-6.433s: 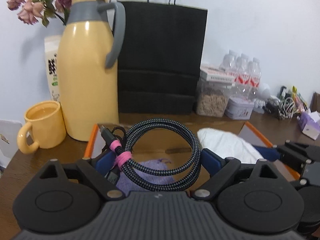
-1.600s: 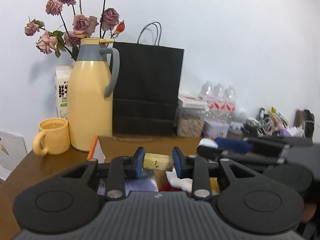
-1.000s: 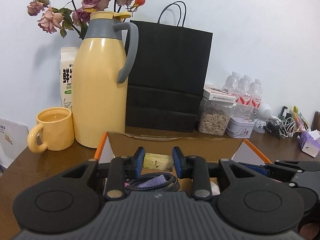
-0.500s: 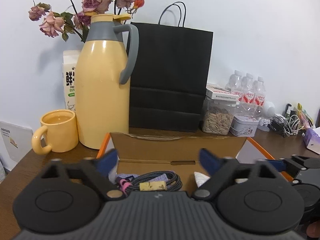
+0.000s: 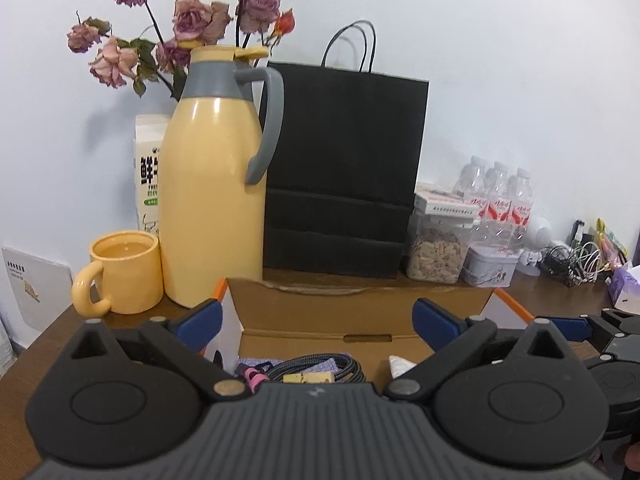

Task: Organize objects
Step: 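Move both tools back toward the remaining items on the table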

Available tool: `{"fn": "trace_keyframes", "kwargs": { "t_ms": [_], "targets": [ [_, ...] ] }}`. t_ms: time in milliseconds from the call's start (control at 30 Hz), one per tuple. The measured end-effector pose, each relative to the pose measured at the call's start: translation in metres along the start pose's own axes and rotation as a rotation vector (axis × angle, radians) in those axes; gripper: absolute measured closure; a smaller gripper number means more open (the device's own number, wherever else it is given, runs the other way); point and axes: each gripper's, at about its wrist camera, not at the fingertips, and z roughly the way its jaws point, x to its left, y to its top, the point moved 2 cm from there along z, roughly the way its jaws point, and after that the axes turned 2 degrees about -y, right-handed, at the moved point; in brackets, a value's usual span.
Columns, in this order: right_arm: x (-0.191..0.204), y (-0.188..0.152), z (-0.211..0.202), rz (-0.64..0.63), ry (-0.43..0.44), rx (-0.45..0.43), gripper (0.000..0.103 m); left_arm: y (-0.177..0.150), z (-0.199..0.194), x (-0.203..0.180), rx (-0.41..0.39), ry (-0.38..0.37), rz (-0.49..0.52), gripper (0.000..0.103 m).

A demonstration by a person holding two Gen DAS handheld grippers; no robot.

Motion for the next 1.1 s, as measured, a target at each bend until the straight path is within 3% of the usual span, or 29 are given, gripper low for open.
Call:
{"fn": "trace_keyframes", "kwargs": {
  "t_ms": [300,500,833,1100],
  "targets": [
    [0.01,0.004,-0.045,-0.036,0.013,-0.085,0.0,0.007,-0.041,0.0,-0.094,-0.015,0.009,0.0],
    [0.009,-0.01,-0.084,-0.023,0.039,-0.115,0.0,0.006,-0.07,0.0,-0.106,-0.032,0.016,0.0],
    [0.006,-0.061,-0.115,0.0,0.046,-0.017,0.0,-0.024,-0.113,0.015,-0.014,-0.01,0.02,0.0],
    [0.004,-0.106,-0.127,0.028,0.004,0.069,0.0,-0.061,-0.131,0.029,0.1,0.018,0.057,0.0]
  ]
}}
